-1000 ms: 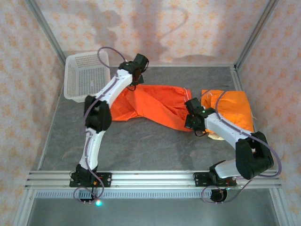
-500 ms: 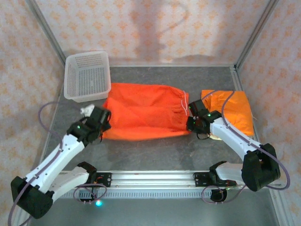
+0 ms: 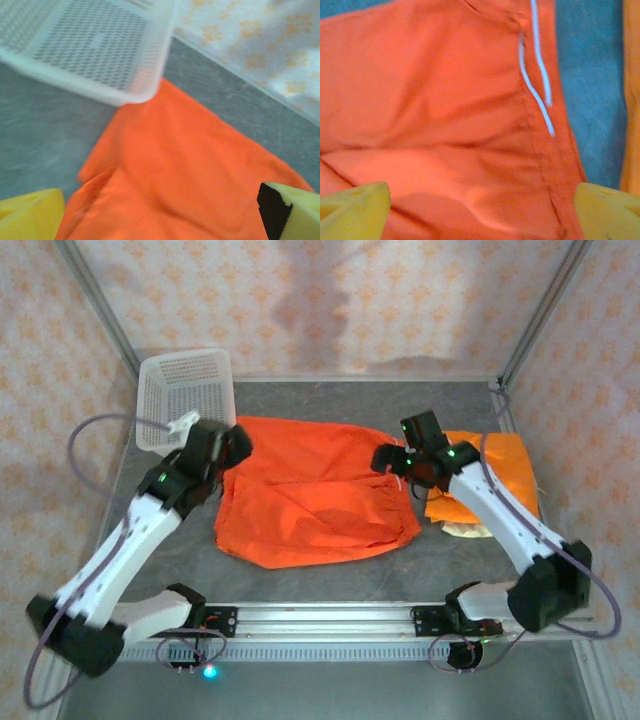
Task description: Fold and stack the shorts
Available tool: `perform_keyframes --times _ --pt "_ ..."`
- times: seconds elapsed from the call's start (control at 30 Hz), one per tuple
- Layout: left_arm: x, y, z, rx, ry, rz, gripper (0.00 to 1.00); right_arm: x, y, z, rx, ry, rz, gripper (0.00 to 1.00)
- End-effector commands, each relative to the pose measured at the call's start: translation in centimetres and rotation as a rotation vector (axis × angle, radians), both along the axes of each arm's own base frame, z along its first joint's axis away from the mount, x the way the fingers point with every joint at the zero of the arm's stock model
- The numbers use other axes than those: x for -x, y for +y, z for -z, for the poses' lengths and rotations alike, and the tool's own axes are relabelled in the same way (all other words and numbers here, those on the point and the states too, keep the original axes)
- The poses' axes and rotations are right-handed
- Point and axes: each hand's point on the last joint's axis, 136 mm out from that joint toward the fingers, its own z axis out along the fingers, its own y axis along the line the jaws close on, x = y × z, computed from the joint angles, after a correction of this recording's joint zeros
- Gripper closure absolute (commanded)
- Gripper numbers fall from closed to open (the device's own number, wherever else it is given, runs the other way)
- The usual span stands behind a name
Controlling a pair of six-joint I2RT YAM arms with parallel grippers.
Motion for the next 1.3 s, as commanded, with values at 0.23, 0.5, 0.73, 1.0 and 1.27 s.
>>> perform_keyframes --times 0.23,0.5,0.73,1.0,1.27 --pt "-13.8 -8.6 7.2 0.025 0.161 0.208 0.00 -10.7 4.5 6.6 -0.148 0.133 0.023 0.03" --pt "-17.2 -5.4 14.1 -0.020 0.244 0.152 0.00 -14.8 1.6 12.9 -0.164 0.233 0.156 0.05" --pt "-17.2 -1.3 16.8 -0.083 0.302 0.088 0.00 -16.4 -2.7 15.3 -0.122 0.260 0.292 0.07" --pt "-17.2 1.7 17.4 -0.123 0.346 0.060 0.00 -16.8 -5.5 15.9 -0.069 0.258 0.391 0.07" --pt "-15.1 -0.9 13.5 -0.066 0.284 0.151 0.01 -17.9 -4.4 13.6 -0.150 0.205 0.368 0.07"
